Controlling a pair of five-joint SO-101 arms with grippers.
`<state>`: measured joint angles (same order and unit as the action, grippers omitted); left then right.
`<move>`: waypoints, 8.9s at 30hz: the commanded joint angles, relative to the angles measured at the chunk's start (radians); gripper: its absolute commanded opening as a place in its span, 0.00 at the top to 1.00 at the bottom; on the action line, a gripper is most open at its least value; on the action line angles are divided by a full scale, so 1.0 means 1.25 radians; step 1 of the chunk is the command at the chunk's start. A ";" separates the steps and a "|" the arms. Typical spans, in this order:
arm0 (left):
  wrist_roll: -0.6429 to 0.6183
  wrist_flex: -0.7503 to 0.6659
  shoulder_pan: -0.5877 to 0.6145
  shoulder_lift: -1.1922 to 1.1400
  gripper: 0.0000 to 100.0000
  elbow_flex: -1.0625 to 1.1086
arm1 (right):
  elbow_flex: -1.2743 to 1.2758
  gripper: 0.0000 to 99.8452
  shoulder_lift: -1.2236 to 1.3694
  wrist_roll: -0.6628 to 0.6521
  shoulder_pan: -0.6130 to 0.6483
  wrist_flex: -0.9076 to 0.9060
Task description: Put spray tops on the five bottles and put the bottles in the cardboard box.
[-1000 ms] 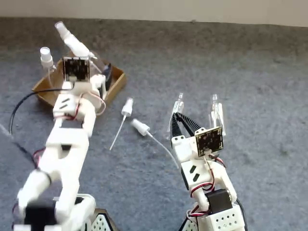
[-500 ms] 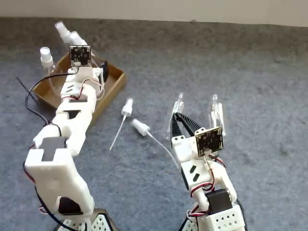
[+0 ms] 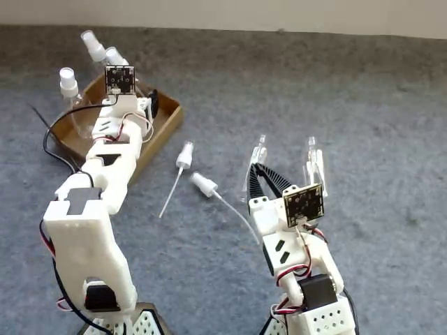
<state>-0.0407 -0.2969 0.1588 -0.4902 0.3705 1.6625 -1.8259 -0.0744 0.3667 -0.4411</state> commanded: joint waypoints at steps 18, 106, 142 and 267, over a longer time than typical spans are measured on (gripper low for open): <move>0.005 -0.017 -0.040 0.006 0.75 -0.037 | 0.096 0.99 -0.007 -0.007 -0.012 0.013; 0.074 0.360 -0.040 0.623 0.65 0.364 | 0.096 0.99 -0.007 -0.004 -0.020 -0.023; 0.072 1.092 -0.436 1.080 1.00 0.365 | 0.094 0.99 -0.010 -0.001 -0.202 -0.039; -0.061 1.652 -0.477 -0.088 0.92 -1.612 | 0.098 0.99 -0.007 -0.007 -0.379 -0.144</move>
<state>-0.1066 1.7545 -0.4411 -0.7050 -1.6088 1.6671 -1.8259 -0.0744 -0.0997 -0.6206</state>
